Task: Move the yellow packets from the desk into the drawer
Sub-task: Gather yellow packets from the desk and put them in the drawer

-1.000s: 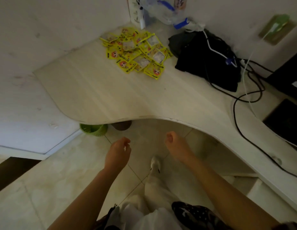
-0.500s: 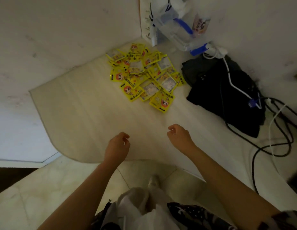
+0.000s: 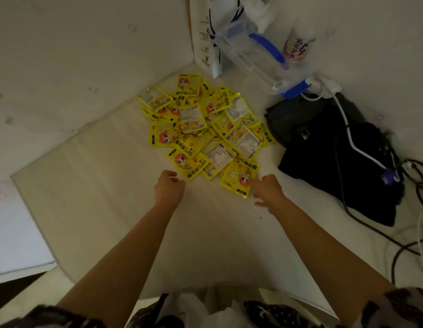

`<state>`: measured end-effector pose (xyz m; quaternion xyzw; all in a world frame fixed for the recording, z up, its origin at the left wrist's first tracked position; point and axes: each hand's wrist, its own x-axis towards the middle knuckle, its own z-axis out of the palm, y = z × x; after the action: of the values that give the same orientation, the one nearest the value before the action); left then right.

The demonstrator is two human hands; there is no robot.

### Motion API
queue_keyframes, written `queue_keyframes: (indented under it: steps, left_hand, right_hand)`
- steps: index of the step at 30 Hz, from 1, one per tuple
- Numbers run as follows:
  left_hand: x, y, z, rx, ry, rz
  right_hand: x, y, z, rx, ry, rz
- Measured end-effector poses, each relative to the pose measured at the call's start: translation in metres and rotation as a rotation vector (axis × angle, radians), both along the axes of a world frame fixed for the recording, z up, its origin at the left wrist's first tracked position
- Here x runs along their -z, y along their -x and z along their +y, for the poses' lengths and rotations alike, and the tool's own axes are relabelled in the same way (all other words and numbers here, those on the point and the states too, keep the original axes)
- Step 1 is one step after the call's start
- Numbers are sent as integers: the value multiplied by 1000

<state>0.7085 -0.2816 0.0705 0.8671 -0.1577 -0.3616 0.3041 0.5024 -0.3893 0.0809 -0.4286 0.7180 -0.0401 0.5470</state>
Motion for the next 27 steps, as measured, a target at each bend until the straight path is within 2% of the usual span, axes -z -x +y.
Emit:
queue_keyframes:
  steps: [5,8,11,16,20,27]
  left_hand:
    - [6,-20,-36,-10,7,20]
    - [11,-24,-50,-43,1,8]
    - [16,-19,-60,36,-109,-96]
    - [19,-16,-63,106,-262,-272]
    - [16,-24,-55,119,-268,-203]
    - [16,-31,-27,113,-187,-31]
  right_hand:
    - [12,-35,-16,129,-20,169]
    - [18,-51,-20,123,-34,249]
    - [20,-58,-24,87,-28,323]
    - [22,-49,-26,28,31,260]
    - [21,-26,-22,-86,133,200]
    - [18,-1,-5,-104,145,151]
